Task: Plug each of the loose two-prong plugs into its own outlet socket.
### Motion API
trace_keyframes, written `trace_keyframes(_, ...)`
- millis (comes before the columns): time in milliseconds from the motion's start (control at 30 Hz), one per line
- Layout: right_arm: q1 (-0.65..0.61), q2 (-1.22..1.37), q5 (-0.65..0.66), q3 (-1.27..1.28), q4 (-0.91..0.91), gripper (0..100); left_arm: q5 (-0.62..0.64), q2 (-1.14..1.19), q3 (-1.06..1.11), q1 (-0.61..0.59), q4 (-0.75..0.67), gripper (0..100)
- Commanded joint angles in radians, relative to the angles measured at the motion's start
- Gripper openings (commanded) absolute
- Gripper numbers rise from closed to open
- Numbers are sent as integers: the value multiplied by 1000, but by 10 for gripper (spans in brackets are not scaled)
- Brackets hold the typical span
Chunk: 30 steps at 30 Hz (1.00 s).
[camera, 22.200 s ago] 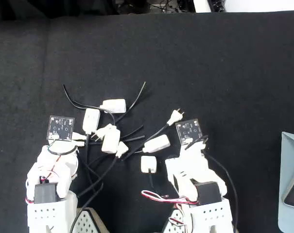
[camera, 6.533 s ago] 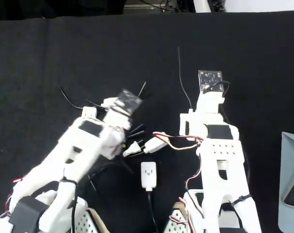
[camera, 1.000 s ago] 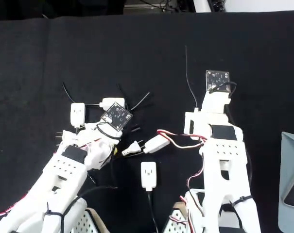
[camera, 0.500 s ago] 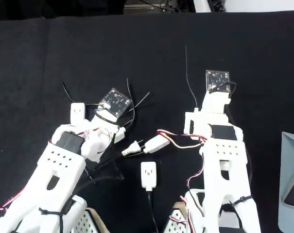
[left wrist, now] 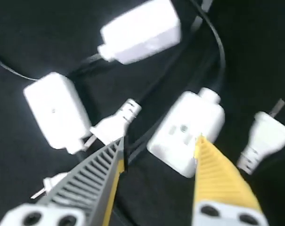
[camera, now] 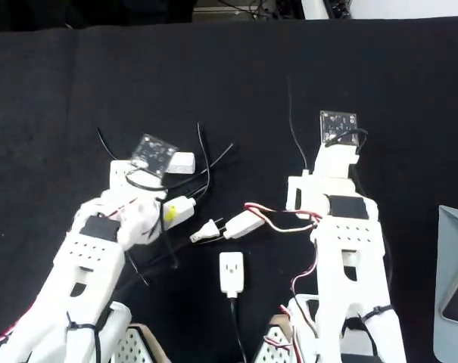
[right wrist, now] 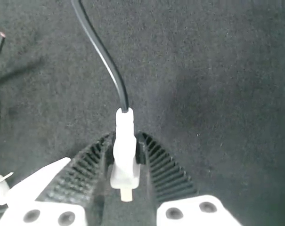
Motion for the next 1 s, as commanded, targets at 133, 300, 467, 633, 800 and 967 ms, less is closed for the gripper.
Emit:
trace_keyframes(133, 8, -24, -8, -5, -17, 13, 11, 15, -81, -68, 11, 238)
trace_keyframes(300, 8, -24, -8, -5, -17, 13, -35, 57, -41, -15, 12, 238)
trace_keyframes(467, 8, -24, -8, -5, -17, 13, -49, 201, -54, 70, 14, 238)
trace_keyframes(633, 8, -24, -8, -5, -17, 13, -49, 279, -87, 117, 25, 238)
trace_keyframes(800, 8, -24, -8, -5, -17, 13, -54, 290, -147, 113, 87, 238)
trace_keyframes(967, 8, -24, -8, -5, -17, 13, -55, 368, -174, 124, 84, 229)
